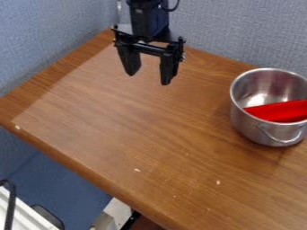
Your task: Put the red object in the metal pot
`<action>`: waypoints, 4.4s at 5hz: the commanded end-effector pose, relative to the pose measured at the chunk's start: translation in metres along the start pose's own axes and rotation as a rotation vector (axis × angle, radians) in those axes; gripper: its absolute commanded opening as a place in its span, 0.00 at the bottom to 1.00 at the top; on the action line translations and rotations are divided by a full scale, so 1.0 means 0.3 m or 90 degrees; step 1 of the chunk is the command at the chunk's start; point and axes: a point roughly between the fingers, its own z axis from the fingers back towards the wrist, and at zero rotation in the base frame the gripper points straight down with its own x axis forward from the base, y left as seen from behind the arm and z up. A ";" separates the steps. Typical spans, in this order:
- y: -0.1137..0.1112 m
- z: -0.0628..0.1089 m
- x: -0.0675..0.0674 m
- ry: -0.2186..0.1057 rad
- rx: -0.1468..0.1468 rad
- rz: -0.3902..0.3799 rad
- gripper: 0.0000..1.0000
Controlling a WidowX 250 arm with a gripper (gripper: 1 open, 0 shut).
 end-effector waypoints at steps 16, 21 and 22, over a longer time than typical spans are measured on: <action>-0.028 -0.010 0.004 -0.008 -0.030 -0.132 1.00; -0.036 -0.073 0.033 0.005 -0.027 -0.082 1.00; -0.025 -0.083 0.035 0.010 -0.028 -0.061 1.00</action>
